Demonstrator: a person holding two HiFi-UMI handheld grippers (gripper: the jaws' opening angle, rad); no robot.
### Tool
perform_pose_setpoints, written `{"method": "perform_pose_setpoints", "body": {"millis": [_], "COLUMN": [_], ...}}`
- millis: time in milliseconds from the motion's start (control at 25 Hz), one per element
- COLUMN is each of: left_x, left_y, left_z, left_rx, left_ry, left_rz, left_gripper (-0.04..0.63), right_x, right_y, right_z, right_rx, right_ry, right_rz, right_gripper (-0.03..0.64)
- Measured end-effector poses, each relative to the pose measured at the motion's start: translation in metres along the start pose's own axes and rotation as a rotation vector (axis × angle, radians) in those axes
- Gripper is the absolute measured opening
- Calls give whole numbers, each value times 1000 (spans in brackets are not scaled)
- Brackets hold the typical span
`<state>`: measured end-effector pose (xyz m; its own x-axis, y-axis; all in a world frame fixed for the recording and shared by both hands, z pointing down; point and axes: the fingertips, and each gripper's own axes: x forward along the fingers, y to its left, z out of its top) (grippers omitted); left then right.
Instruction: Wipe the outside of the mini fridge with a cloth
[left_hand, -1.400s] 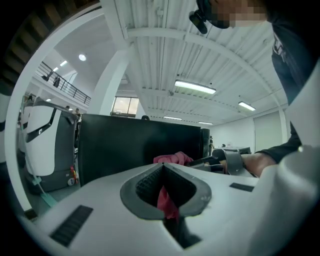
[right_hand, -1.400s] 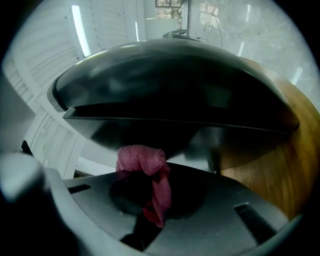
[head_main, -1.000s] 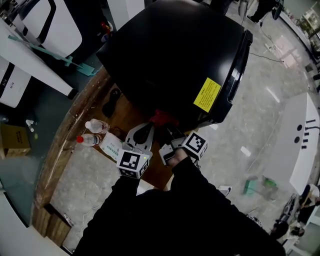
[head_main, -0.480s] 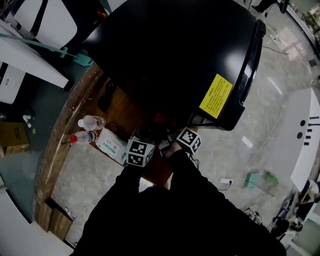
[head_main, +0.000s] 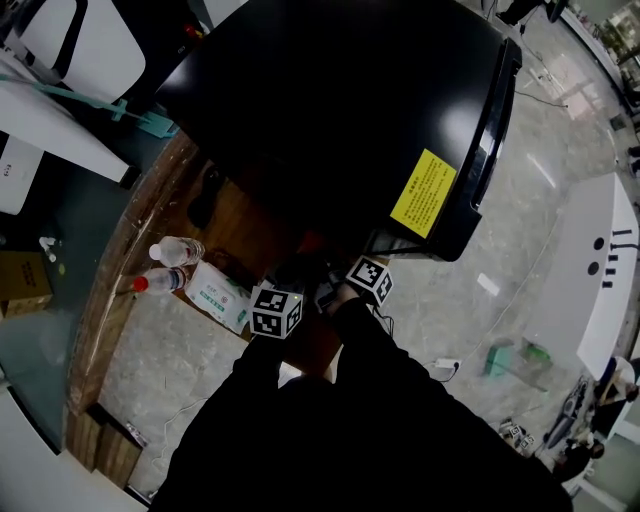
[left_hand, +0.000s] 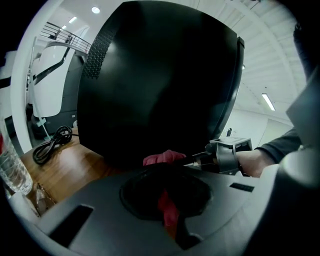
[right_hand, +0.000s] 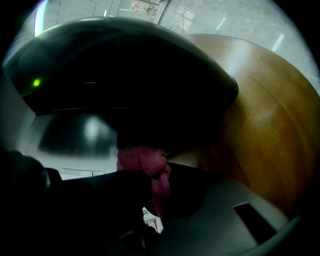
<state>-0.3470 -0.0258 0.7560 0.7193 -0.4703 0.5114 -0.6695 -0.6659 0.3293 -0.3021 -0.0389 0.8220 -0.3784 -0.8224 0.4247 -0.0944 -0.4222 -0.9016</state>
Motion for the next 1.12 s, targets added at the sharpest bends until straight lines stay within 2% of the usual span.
{"method": "perform_pose_setpoints", "body": {"millis": [200, 320, 400, 560, 680, 760, 880, 960, 1120], "left_x": [-42, -86, -108, -144, -171, -185, -203, -209, -202], "left_y": [-23, -55, -75, -106, -131, -148, -172, -192, -245], "left_z": [31, 48, 69, 120, 142, 154, 179, 189, 192], "left_rx": [99, 115, 116, 96, 92, 94, 104, 133, 169], "left_ry": [-80, -126, -171, -296, -365, -398, -458, -481, -505], "left_rz": [0, -32, -51, -47, -30, -17, 24, 54, 83], "left_gripper": [5, 5, 5, 5, 5, 5, 5, 5, 5], "right_x": [-35, -77, -102, -144, -182, -210, -251, -278, -323], "right_y": [48, 82, 113, 173, 206, 230, 270, 285, 302], "right_z": [-14, -35, -45, -54, -48, -39, -19, -11, 2], "right_rx": [-167, -264, -370, -618, -809, -953, -1165, -1254, -1363], "right_ry": [72, 103, 129, 211, 238, 234, 176, 179, 238], "right_rz": [36, 39, 71, 179, 260, 320, 409, 461, 580], "right_gripper": [46, 48, 48, 46, 48, 46, 46, 46, 46]}}
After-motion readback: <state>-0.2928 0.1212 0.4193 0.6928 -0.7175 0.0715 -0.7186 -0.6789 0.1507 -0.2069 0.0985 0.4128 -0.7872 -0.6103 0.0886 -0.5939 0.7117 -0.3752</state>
